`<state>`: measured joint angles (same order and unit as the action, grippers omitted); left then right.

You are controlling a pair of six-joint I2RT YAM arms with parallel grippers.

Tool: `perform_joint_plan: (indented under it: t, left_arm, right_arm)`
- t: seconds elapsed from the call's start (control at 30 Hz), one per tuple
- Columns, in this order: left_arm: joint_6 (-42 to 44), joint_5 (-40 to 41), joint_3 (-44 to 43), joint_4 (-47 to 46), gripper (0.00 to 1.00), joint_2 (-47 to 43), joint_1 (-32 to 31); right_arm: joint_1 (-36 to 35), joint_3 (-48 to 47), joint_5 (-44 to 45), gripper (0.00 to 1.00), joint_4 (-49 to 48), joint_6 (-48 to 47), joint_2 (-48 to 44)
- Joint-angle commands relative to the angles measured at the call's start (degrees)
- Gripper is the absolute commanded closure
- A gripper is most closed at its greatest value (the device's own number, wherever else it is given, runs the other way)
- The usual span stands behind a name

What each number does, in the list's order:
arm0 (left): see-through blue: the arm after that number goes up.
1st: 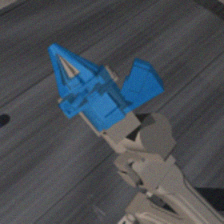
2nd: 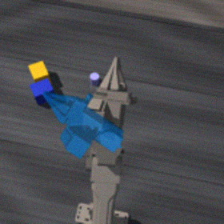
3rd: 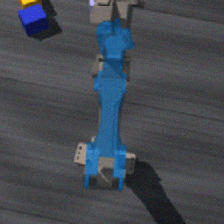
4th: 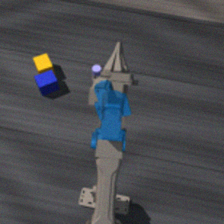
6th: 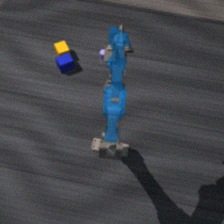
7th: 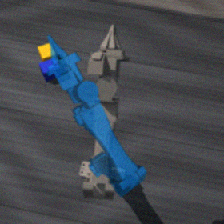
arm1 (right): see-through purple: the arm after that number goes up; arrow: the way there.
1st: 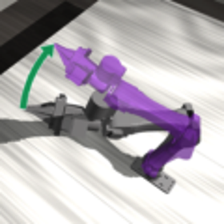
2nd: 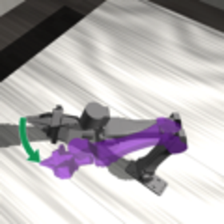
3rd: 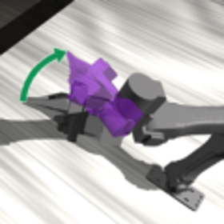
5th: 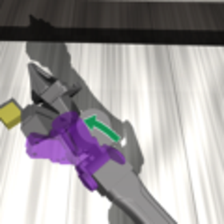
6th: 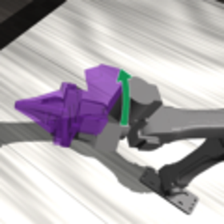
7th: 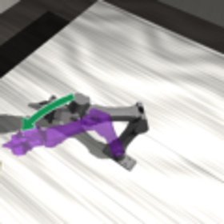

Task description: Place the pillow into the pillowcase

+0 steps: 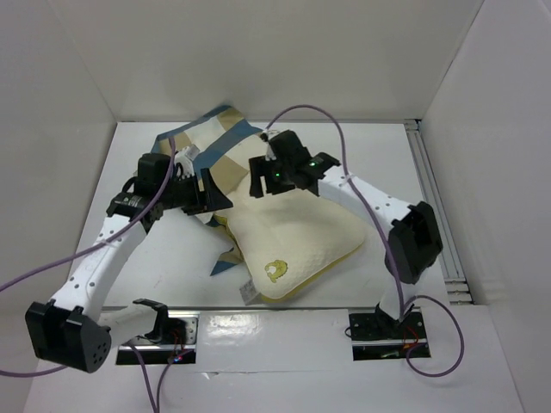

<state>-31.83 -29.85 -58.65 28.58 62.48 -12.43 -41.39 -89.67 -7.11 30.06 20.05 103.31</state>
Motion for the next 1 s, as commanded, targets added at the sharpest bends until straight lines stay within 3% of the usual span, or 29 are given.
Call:
perform_joint_plan:
  t: [0.0, 0.03, 0.1, 0.2, 0.3, 0.37, 0.5, 0.57, 0.6, 0.63, 0.67, 0.77, 0.97]
  left_arm:
    - [0.73, 1.54, -2.51, 3.50, 0.28, 4.22, 1.09]
    - [0.11, 3.37, -3.04, 3.50, 0.34, 5.27, 1.09]
    - [-0.60, 6.18, -5.41, 3.50, 0.36, 9.23, 0.30]
    - [-1.73, 10.24, -10.42, 7.35, 0.37, 13.97, -2.77]
    - [-2.27, 12.62, -14.64, 9.65, 0.37, 20.04, -4.10]
    - [-2.27, 14.37, -17.18, 10.61, 0.37, 23.99, -5.41]
    - [-1.04, 17.27, -25.17, 16.23, 0.34, 32.60, -6.56]
    - [-1.04, 20.86, -30.78, 20.96, 0.29, 37.60, -7.87]
    - [-0.43, 21.49, -32.12, 21.78, 0.27, 38.76, -7.88]
    - [-0.42, 22.19, -33.09, 22.31, 0.21, 39.64, -7.88]
    - [-0.42, 24.46, -34.67, 22.31, 0.19, 40.43, -8.57]
    - [-0.42, 31.22, -36.61, 25.82, 0.05, 42.55, -9.72]
    - [-3.23, 35.73, -36.62, 25.30, 0.00, 42.81, -12.53]
  right_arm:
    - [5.51, 4.23, 8.24, 0.25, 5.36, -1.16, -6.97]
    - [7.79, 5.89, 8.87, 0.32, 5.36, -0.55, -7.94]
    - [15.17, 11.78, 9.75, 0.43, 4.13, 1.12, -9.53]
    - [22.29, 18.72, 3.53, 0.43, 1.24, 1.66, -9.53]
    - [20.49, 21.55, -0.08, 0.43, -1.93, 2.96, -6.38]
    - [17.50, 23.04, -2.98, 0.49, -4.48, 5.77, -5.14]
    - [6.17, 20.51, -7.65, 0.53, -7.92, 9.30, -5.39]
    - [5.53, 19.19, -4.68, 0.44, -6.69, 10.09, -6.53]
    - [6.05, 19.18, -2.31, 0.37, -6.69, 10.09, -8.19]
    - [7.79, 19.70, -2.29, 0.24, -6.69, 10.09, -9.17]
    - [9.03, 20.49, -2.29, 0.20, -6.69, 10.09, -10.05]
    - [13.69, 21.82, -2.82, 0.14, -5.90, 8.16, -11.29]
    - [17.65, 23.74, -4.57, 0.14, -6.33, 6.40, -11.29]
